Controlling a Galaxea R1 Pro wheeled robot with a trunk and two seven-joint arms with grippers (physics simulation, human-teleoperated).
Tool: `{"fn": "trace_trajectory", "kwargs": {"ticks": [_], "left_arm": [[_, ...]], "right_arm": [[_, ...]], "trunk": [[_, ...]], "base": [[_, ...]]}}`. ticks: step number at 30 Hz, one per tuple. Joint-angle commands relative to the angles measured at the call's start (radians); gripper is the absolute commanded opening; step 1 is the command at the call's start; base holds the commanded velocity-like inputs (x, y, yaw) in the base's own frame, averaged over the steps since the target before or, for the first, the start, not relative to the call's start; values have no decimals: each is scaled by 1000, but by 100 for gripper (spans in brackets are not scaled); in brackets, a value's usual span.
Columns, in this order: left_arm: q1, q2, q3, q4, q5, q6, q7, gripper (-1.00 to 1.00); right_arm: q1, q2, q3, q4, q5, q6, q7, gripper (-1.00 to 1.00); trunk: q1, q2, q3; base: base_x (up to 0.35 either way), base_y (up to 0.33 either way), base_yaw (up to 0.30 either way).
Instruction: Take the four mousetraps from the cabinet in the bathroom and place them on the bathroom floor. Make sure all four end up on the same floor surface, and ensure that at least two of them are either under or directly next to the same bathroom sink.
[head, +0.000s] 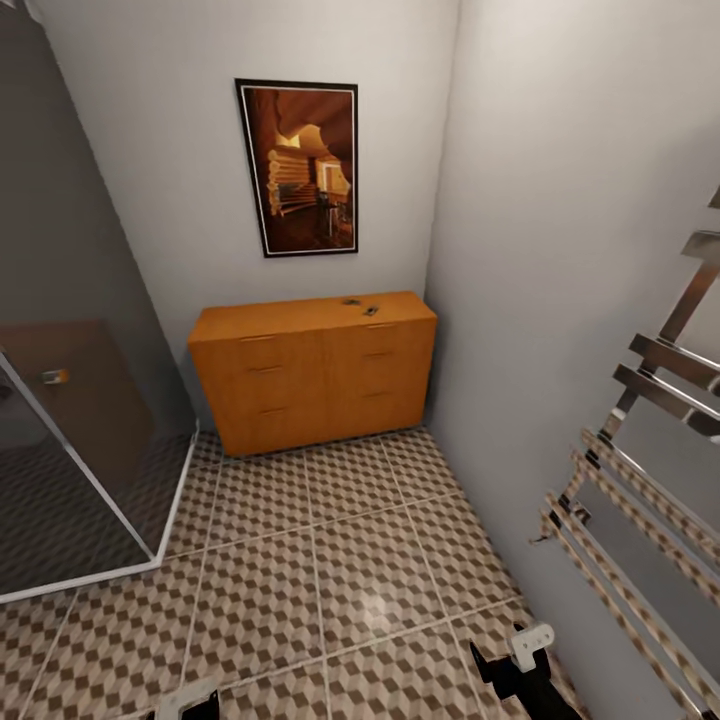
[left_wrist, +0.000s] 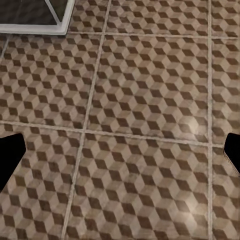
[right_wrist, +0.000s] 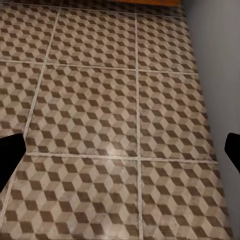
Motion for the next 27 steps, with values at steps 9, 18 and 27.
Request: {"fn": "trace_trajectory", "kwargs": {"ticks": [9, 18, 27], "left_arm": [[-2, 0, -9, 4, 2, -4, 4, 100], [-1, 0, -9, 4, 2, -4, 4, 100], [-1, 0, -9, 4, 2, -3, 4, 100]], "right_arm": [[-1, 0, 1, 1, 4, -3, 1, 100], [-2, 0, 2, 1, 5, -3, 1, 100], [-1, 0, 2, 1, 5, -3, 1, 100]], "trunk": [[1, -2, -2], [1, -2, -3], [1, -2, -9]], "base": [[260, -109, 9], [260, -150, 62], [256, -153, 219]]}}
